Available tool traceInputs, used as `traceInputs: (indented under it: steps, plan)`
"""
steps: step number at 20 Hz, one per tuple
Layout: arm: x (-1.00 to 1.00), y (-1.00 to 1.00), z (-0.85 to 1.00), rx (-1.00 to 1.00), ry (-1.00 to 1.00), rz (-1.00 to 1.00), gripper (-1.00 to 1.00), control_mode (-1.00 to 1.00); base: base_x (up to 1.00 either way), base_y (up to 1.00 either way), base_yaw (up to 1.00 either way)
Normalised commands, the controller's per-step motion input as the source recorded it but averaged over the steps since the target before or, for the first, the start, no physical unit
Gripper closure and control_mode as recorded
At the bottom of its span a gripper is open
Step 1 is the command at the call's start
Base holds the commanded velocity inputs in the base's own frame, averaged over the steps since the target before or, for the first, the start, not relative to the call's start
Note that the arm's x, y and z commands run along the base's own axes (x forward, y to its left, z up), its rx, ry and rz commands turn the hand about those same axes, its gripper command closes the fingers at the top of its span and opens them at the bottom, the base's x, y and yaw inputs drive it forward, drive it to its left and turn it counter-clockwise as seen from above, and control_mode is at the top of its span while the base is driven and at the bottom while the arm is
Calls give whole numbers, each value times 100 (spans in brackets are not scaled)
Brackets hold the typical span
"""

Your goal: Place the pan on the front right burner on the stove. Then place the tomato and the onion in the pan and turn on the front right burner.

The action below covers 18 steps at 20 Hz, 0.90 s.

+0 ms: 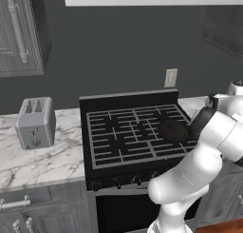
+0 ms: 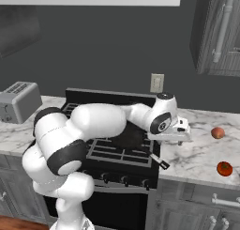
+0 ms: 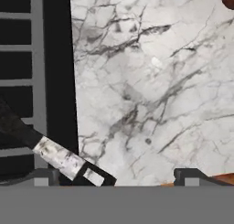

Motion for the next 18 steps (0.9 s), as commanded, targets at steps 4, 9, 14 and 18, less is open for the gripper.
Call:
traceInputs:
  steps: [4,9,14,18]
  plan:
    - [16,-54,0,14,-6,-31,-100,-100,0,0,0]
    - [26,-49,0,11,-14,-20,-100,-100,0,0,0]
    - [48,-42,0,2,-10,-16,-100,-100,0,0,0]
    - [35,-42,0,0,-5,-15,-100,-100,0,0,0]
